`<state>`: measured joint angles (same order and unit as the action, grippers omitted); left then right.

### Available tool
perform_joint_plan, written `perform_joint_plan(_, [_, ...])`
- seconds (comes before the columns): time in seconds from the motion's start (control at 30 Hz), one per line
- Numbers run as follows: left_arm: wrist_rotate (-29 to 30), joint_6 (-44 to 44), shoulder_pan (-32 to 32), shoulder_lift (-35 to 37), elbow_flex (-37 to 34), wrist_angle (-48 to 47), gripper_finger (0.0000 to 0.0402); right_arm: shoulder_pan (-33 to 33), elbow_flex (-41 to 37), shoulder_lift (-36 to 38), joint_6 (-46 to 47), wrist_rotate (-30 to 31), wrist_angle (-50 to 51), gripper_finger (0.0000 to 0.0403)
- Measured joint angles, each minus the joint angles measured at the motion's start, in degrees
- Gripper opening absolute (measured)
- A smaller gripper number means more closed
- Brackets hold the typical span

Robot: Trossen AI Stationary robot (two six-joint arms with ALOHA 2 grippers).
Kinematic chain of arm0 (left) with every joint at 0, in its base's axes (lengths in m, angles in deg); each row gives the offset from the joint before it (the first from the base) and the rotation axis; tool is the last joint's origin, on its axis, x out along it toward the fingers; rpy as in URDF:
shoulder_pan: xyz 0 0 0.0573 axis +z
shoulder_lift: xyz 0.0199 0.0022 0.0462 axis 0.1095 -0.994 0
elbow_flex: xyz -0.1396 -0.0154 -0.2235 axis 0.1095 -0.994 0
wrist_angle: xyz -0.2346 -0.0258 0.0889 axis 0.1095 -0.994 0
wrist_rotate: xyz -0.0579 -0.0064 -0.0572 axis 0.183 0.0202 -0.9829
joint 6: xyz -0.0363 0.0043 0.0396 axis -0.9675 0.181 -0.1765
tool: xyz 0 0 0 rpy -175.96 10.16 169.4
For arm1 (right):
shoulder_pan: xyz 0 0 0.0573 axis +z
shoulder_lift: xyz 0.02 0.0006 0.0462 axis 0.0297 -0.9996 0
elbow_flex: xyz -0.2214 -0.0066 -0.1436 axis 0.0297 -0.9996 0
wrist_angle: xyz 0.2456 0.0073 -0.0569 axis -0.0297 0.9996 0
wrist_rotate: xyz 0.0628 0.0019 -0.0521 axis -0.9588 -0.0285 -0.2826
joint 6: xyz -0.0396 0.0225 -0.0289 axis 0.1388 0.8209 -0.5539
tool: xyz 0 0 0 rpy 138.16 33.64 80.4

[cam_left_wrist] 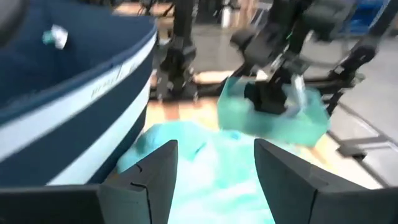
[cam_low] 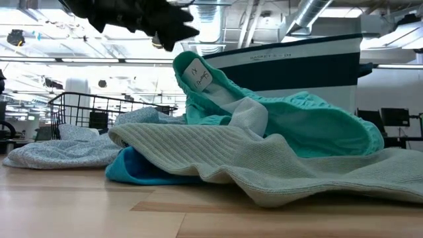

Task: Pick & Place Cloths
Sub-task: Put the black sock into the green bin, then put the light blue shorts into the black wire basket

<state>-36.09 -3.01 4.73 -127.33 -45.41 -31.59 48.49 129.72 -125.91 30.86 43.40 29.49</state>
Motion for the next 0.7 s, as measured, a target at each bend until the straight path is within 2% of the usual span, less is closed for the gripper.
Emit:
perform_joint_plan(0.27, [4.4,-7.5,0.0,-1.1,0.0,-5.8,0.0212,0.0,0.0,0.0,0.1,1.0,-0.4,0.0321])
perform_joint_plan(0.5, [4.7,-16.3,-1.3,-7.4,0.1,-5.0,0.0248,0.0,0.0,0.0,1.0,1.6,-0.4,0.0322])
perform_joint_plan(0.7, [4.8,-19.7,-3.8,-12.6,0.0,-1.3,0.0288,0.0,0.0,0.0,3.1,3.8,-1.2,0.0322])
